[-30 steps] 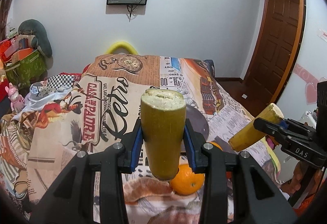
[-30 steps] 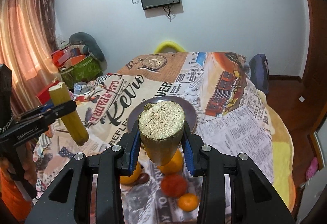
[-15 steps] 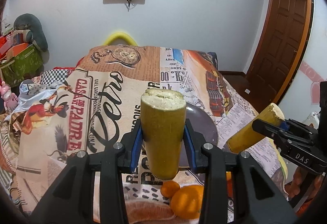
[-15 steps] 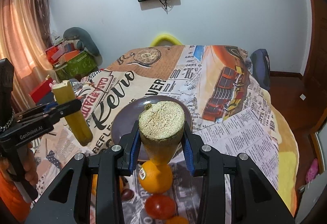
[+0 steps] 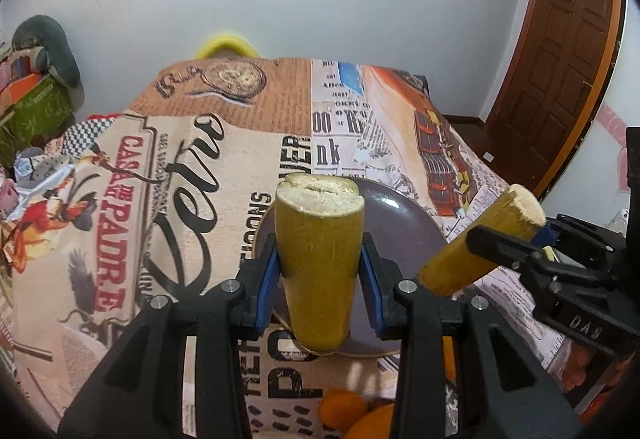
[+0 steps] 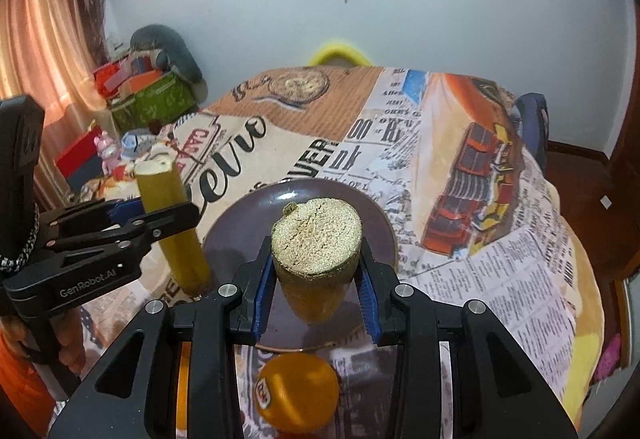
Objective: Organize fruits
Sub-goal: 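Lift both yellow cylinders and carry them over the grey plate, then lay both yellow cylinders side by side on the plate and release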
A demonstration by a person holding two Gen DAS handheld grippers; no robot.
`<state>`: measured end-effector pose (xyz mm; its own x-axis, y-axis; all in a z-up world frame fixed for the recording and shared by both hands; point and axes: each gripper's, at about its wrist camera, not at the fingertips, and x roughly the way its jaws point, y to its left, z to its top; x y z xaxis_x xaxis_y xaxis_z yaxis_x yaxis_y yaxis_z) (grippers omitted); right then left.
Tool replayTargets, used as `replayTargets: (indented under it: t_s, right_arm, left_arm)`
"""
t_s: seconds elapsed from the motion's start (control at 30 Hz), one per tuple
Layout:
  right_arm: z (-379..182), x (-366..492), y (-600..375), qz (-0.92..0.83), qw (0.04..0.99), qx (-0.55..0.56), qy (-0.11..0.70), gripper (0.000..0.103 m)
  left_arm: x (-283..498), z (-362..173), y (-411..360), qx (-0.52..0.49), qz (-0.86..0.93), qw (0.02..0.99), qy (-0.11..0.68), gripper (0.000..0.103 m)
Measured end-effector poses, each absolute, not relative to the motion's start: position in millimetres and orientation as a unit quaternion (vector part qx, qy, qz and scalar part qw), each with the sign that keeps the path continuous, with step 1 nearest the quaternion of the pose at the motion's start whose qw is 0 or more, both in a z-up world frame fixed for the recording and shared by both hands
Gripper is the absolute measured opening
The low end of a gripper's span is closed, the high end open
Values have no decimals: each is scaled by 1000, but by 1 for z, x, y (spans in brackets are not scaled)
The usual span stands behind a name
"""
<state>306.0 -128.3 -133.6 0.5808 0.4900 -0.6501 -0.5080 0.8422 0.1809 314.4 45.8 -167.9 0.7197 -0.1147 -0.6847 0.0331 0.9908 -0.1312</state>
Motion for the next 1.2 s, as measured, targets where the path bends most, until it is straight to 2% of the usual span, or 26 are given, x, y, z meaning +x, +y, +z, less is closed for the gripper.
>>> replayTargets:
  t_s: [0.5,1.2]
  right_arm:
    - [-147,348,-106,311,866,-20,390,34]
    - [-150,355,-111,299,860,-8,415,35]
  left_arm:
    - [365,-194,46,-55,-68,908,411,37]
    - [352,-179,50,-50,-48,915,398,39]
